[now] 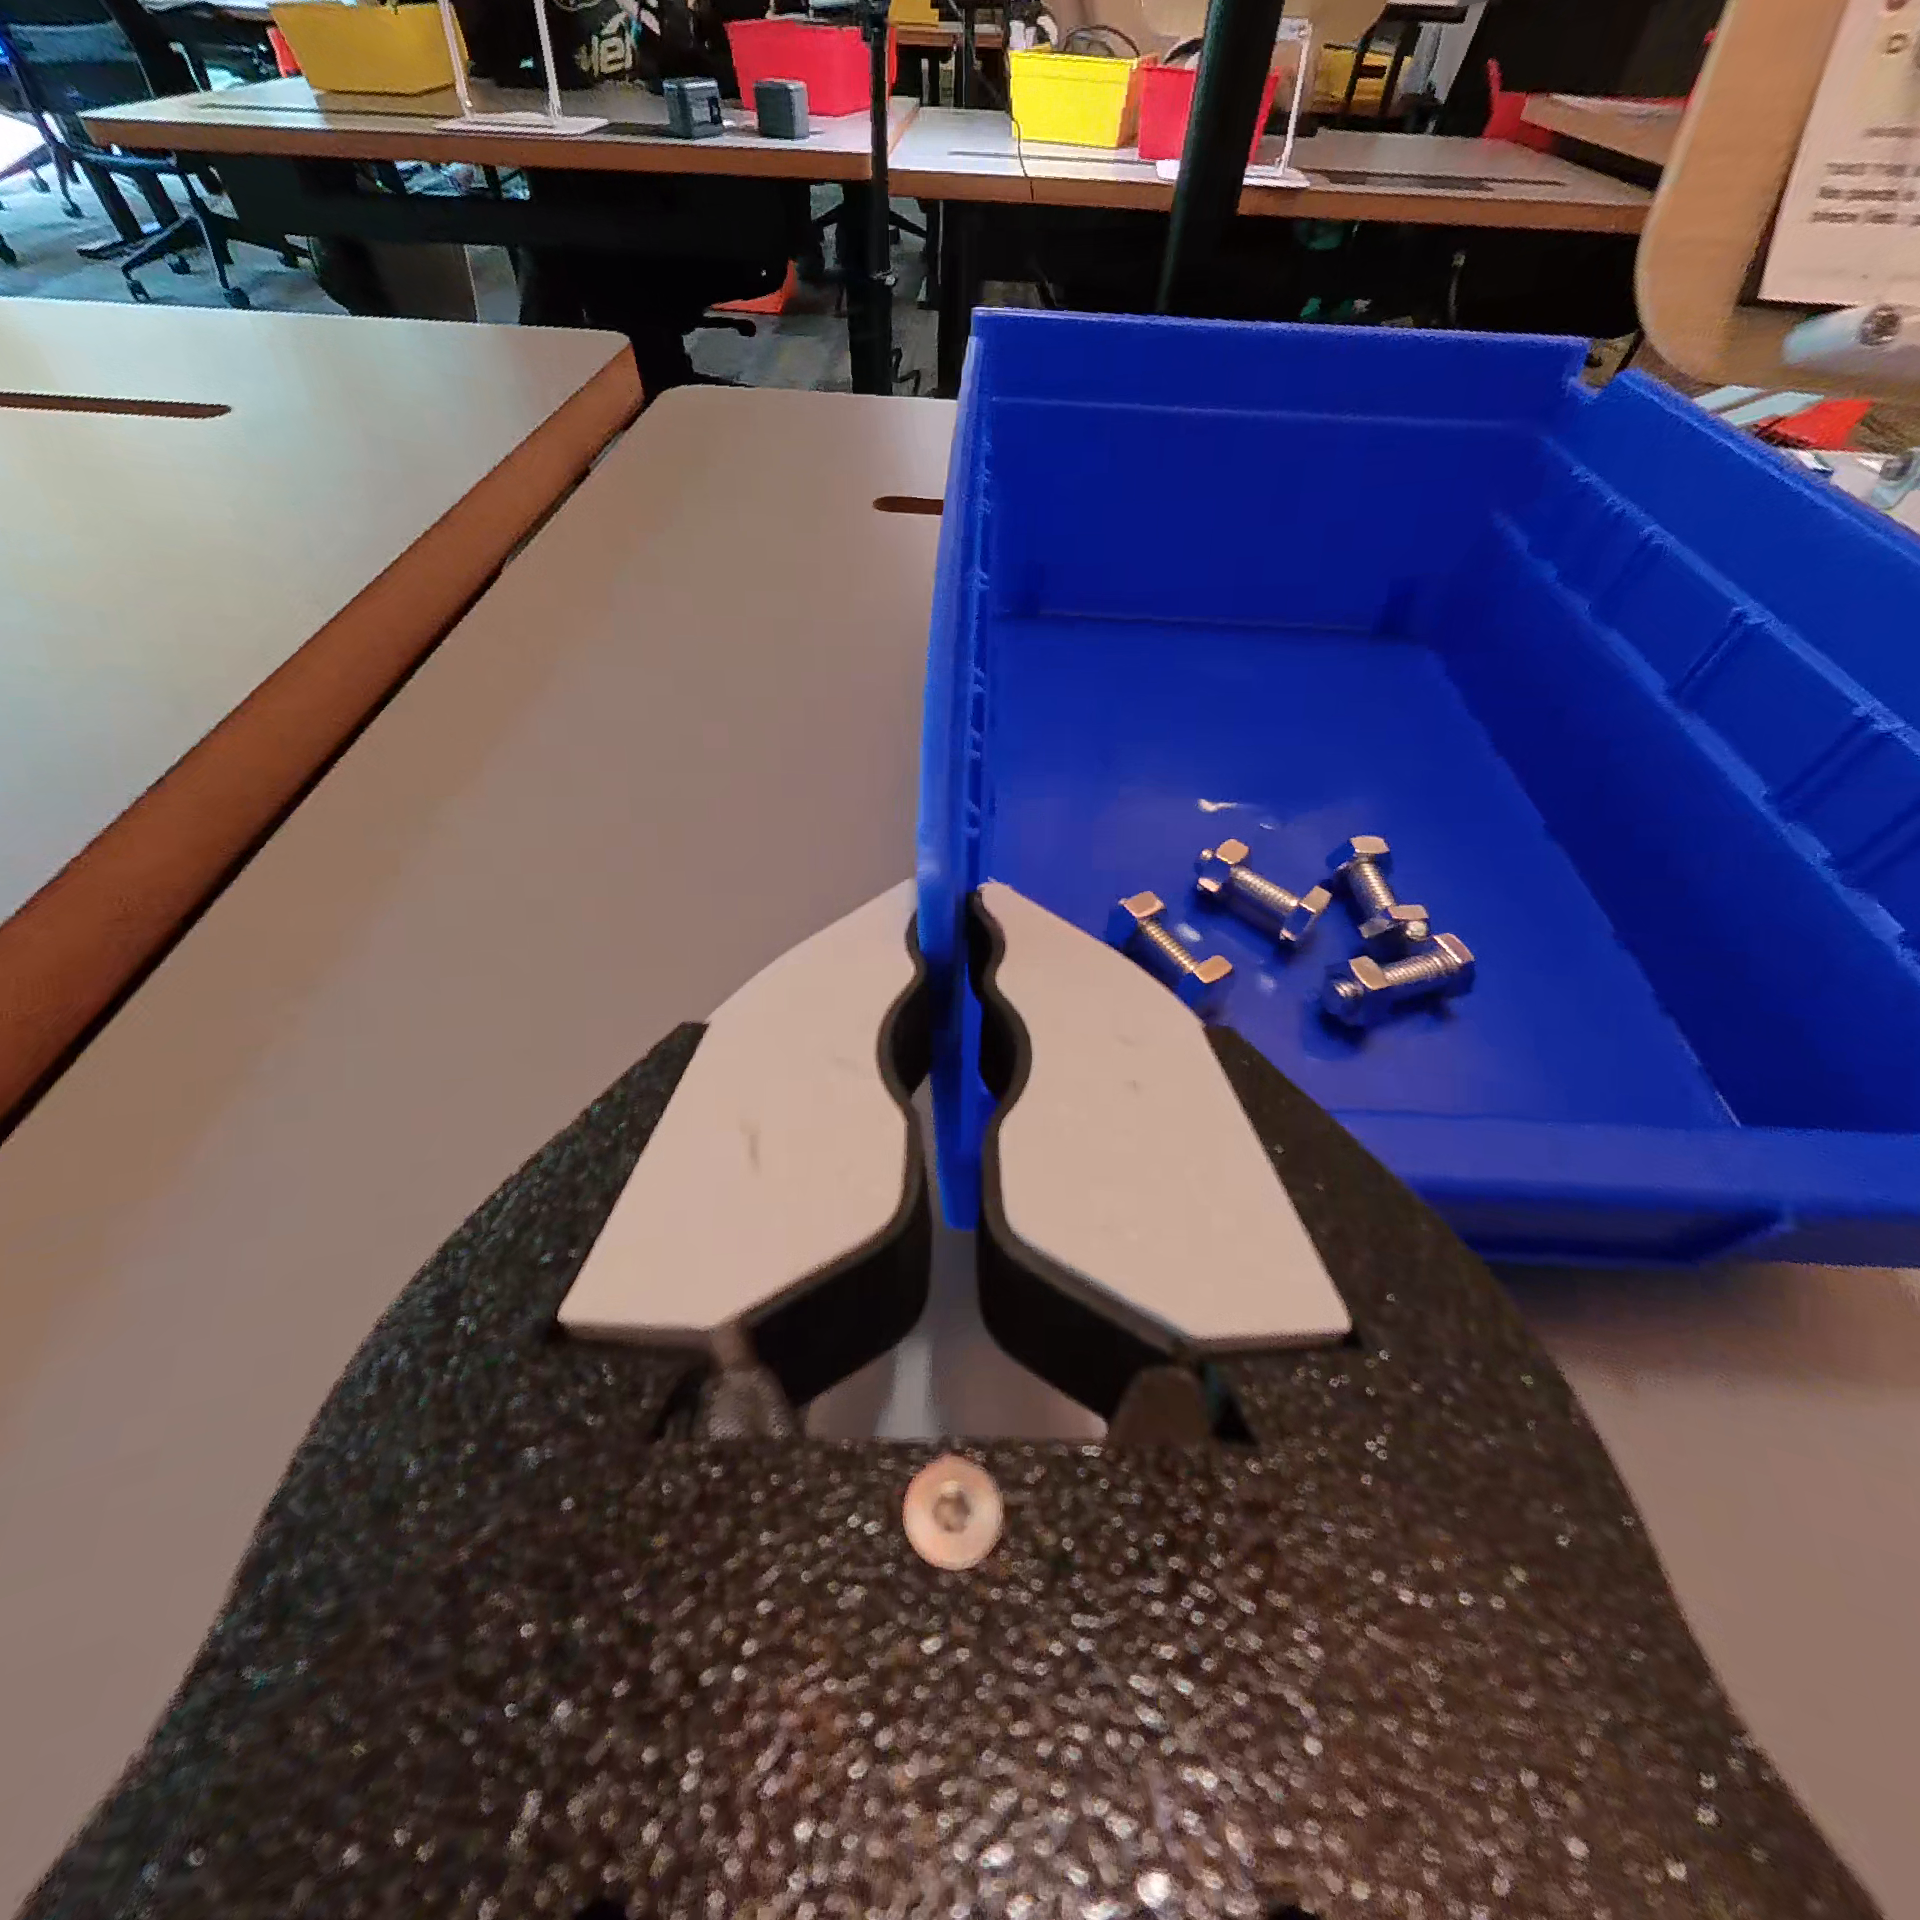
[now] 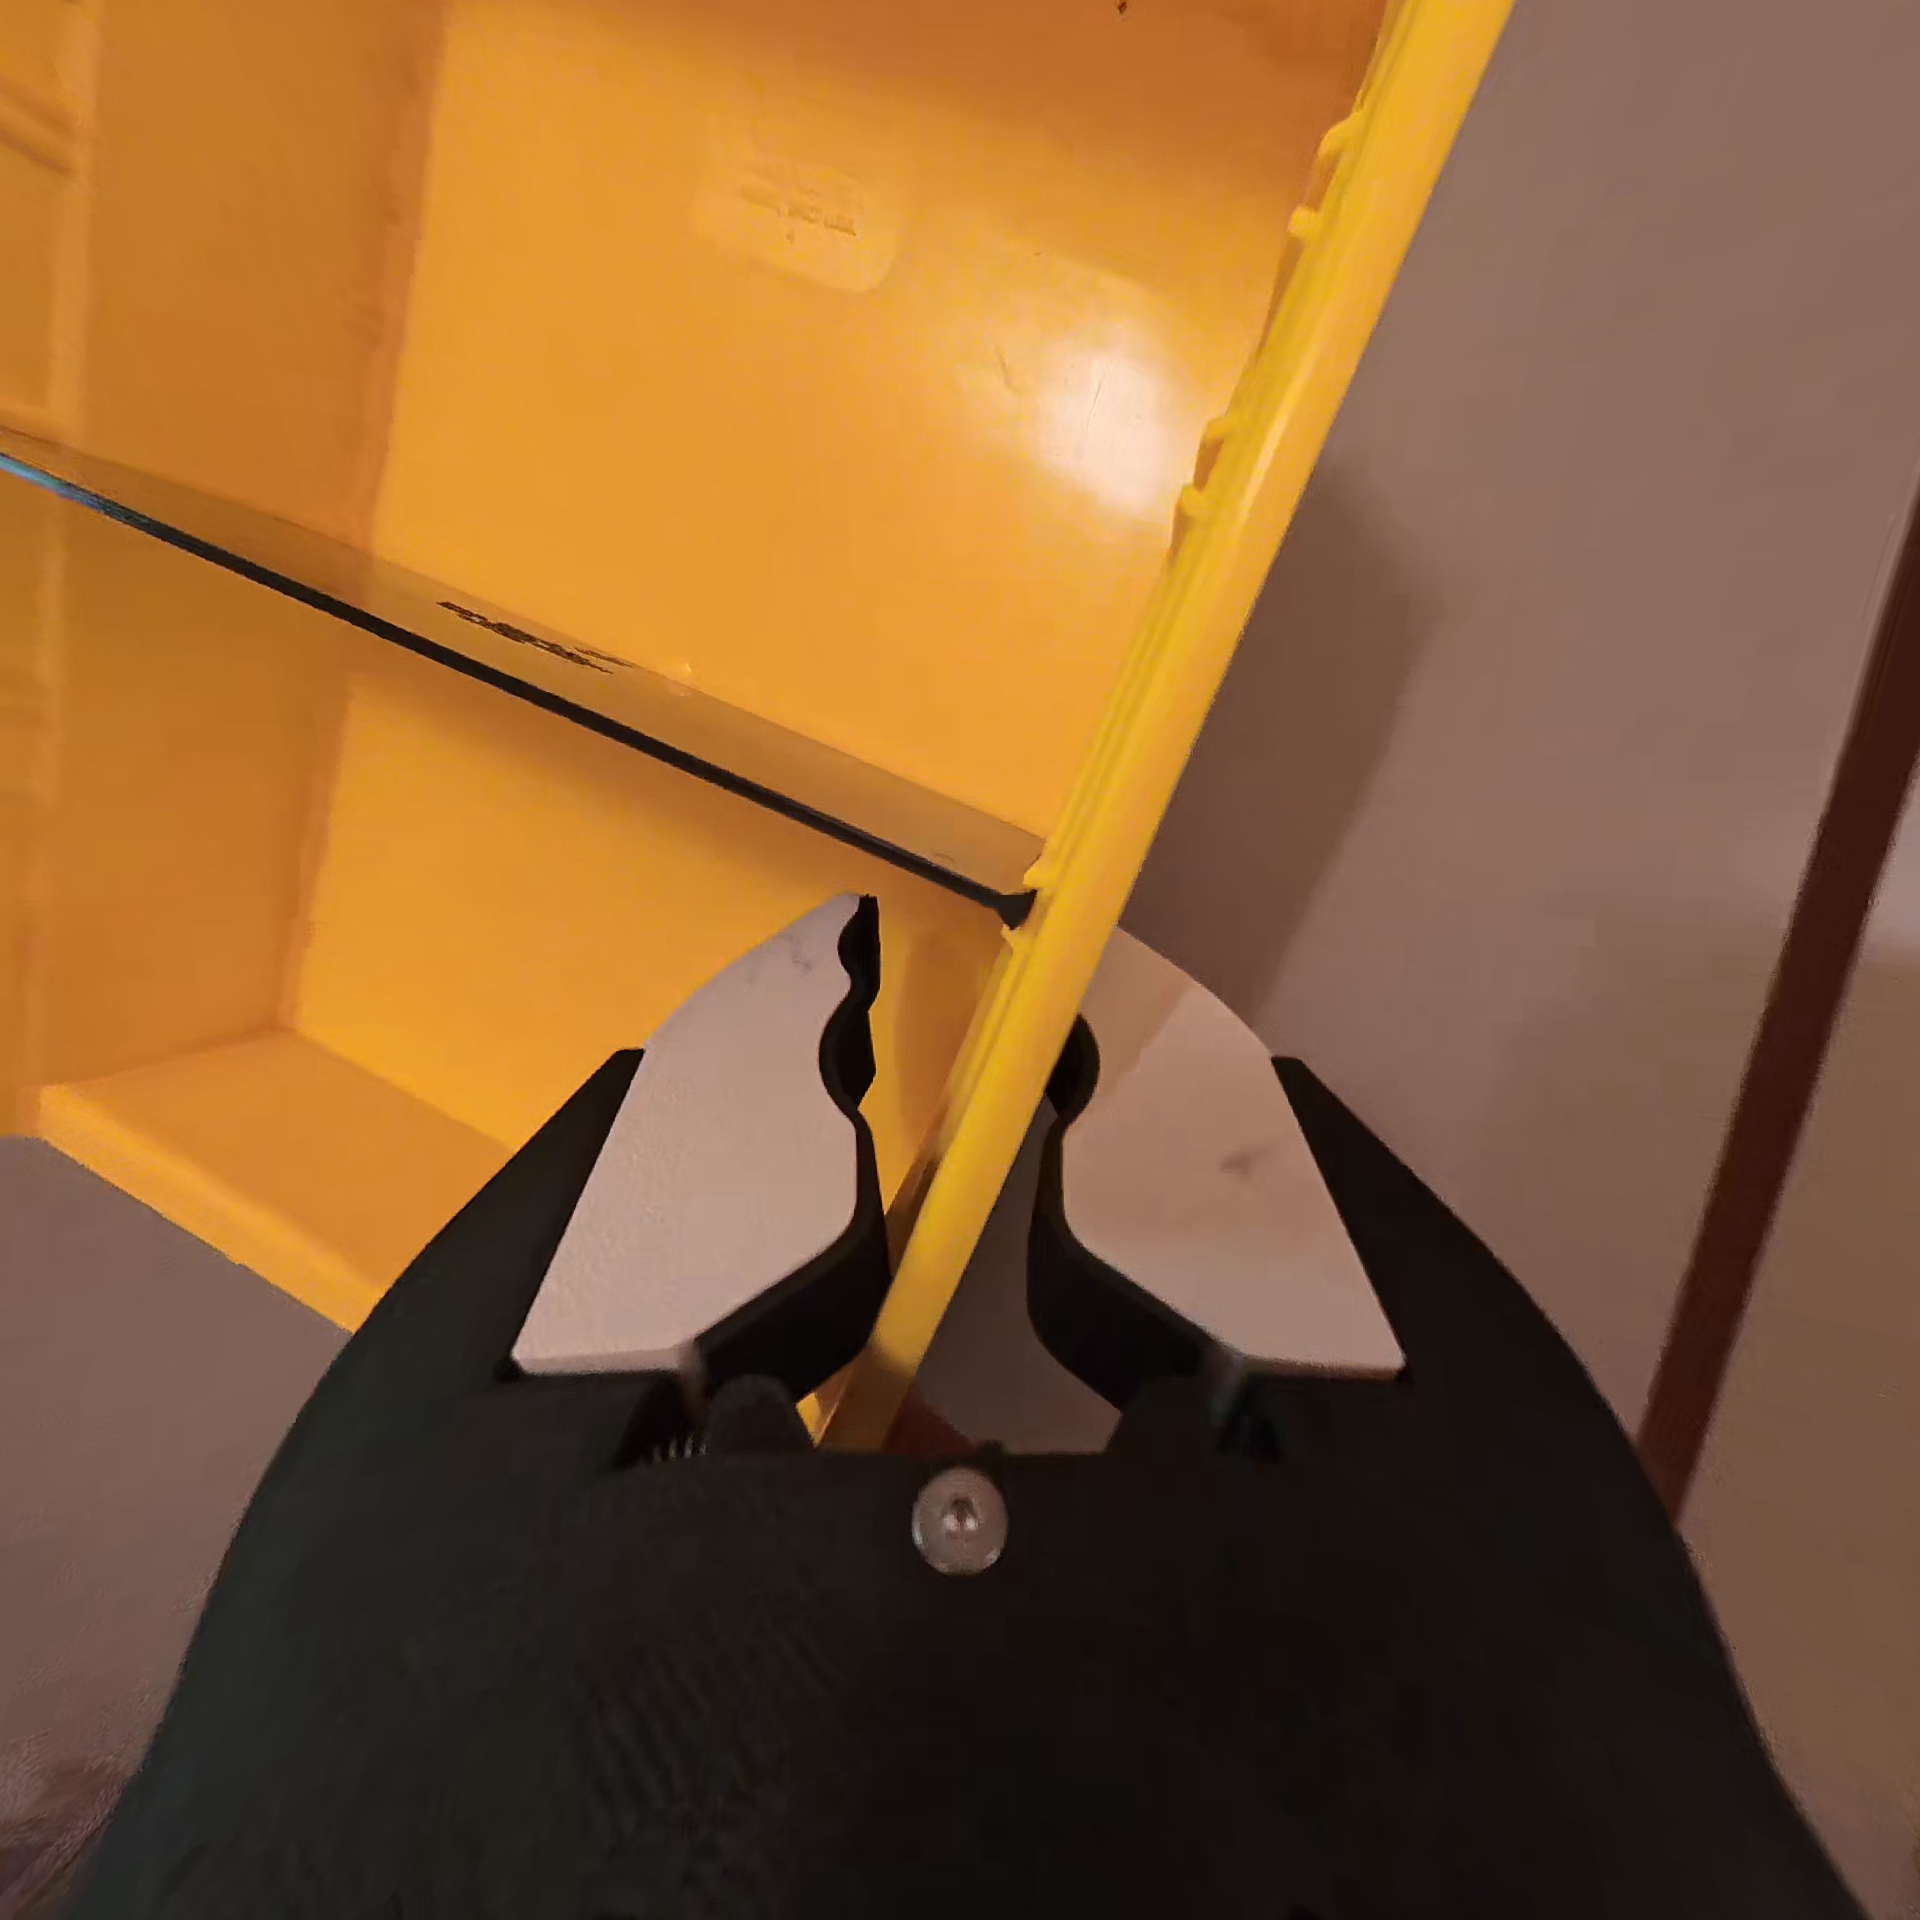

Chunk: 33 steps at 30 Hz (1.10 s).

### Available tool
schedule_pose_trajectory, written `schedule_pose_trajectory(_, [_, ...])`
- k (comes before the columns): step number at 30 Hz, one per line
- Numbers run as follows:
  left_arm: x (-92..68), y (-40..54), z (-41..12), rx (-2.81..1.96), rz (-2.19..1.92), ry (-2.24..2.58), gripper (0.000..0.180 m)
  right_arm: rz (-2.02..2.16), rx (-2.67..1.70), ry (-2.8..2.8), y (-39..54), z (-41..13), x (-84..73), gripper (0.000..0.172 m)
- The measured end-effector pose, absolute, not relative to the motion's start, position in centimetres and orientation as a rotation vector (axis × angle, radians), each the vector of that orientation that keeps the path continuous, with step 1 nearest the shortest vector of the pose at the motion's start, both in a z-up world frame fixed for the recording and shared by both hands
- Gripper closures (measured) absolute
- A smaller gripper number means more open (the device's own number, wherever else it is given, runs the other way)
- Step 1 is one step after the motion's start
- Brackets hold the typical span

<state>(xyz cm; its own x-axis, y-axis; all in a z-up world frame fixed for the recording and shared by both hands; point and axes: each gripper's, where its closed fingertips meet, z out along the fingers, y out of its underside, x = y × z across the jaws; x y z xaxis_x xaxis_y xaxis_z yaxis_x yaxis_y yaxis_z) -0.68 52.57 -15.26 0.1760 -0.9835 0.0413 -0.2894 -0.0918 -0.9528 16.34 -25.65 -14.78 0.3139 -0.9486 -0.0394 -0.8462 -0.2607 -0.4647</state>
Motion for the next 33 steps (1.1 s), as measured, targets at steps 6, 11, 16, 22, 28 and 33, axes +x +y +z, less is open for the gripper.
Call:
schedule_pose_trajectory(6, [0.6,55.0,-15.4,-1.57,-0.942,1.29,0.173,-0.32,-2.231,1.594,-27.9,-17.1,19.4,0.147])
schedule_pose_trajectory(11, [-0.1,54.4,-15.1,-1.627,-0.937,1.36,0.161,-0.215,-2.092,1.613,-27.7,-19.4,20.4,0.141])
schedule_pose_trajectory(16, [-1.2,53.3,-12.7,-1.692,-0.732,1.425,0.136,-0.497,-2.094,1.599,-30.0,-17.1,21.0,0.109])
schedule_pose_trajectory(22, [1.6,49.0,-9.8,-1.604,-0.603,1.651,0.134,-0.808,-1.853,1.415,-28.5,-7.2,20.4,0.086])
schedule_pose_trajectory(28, [4.5,43.2,-15.0,-1.908,-0.631,2.13,0.15,-0.701,-1.82,0.994,-16.4,-4.6,14.1,0.095])
schedule_pose_trajectory(33, [6.3,43.3,-19.0,-2.058,-0.455,2.266,0.154,-0.609,-2.026,0.799,-9.3,-9.4,9.3,0.092])
